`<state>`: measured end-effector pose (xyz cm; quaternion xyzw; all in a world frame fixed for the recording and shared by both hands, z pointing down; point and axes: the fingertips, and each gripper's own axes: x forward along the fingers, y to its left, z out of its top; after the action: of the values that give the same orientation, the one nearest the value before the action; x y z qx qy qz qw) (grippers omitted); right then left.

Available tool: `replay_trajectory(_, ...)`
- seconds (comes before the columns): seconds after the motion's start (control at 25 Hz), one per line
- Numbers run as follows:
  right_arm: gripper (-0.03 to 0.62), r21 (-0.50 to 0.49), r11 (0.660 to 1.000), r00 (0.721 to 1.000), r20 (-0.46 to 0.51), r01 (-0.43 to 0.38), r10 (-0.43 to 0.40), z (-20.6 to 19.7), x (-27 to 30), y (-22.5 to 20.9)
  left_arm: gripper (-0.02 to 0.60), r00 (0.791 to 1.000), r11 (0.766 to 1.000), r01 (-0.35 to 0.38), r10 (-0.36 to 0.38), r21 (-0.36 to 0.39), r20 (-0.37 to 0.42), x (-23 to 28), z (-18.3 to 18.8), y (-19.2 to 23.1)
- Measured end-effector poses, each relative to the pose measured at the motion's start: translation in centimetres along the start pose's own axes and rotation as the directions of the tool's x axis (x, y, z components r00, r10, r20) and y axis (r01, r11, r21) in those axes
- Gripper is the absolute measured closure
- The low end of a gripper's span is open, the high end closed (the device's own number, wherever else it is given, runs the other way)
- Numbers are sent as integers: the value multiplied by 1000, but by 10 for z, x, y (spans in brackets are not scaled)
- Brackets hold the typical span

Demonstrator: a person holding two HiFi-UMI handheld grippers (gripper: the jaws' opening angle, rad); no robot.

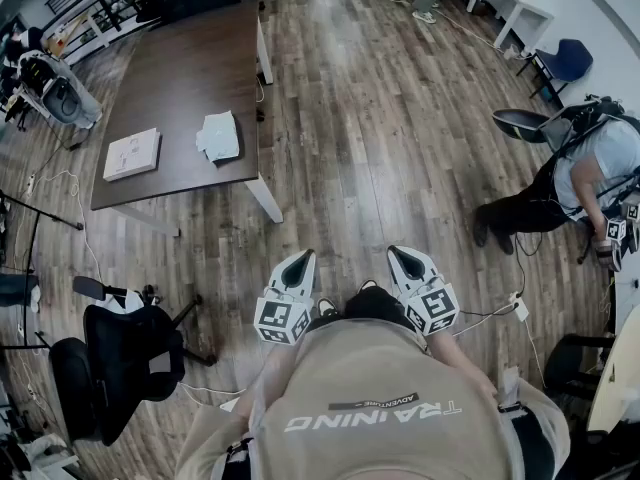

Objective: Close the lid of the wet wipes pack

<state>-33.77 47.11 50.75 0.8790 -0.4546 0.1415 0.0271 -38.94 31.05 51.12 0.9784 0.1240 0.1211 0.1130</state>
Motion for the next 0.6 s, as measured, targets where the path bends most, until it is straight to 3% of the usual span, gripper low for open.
replay_trajectory(0.24, 580, -33, 999, 1000, 20, 3, -2, 9, 14, 3, 572, 1000, 1000, 11, -11, -11, 15, -5, -2, 13)
replay_trajectory(0.6, 580, -50, 999, 999, -28, 14, -15, 14, 26, 3, 572, 999, 998, -2, 5, -70, 39, 0, -2, 24)
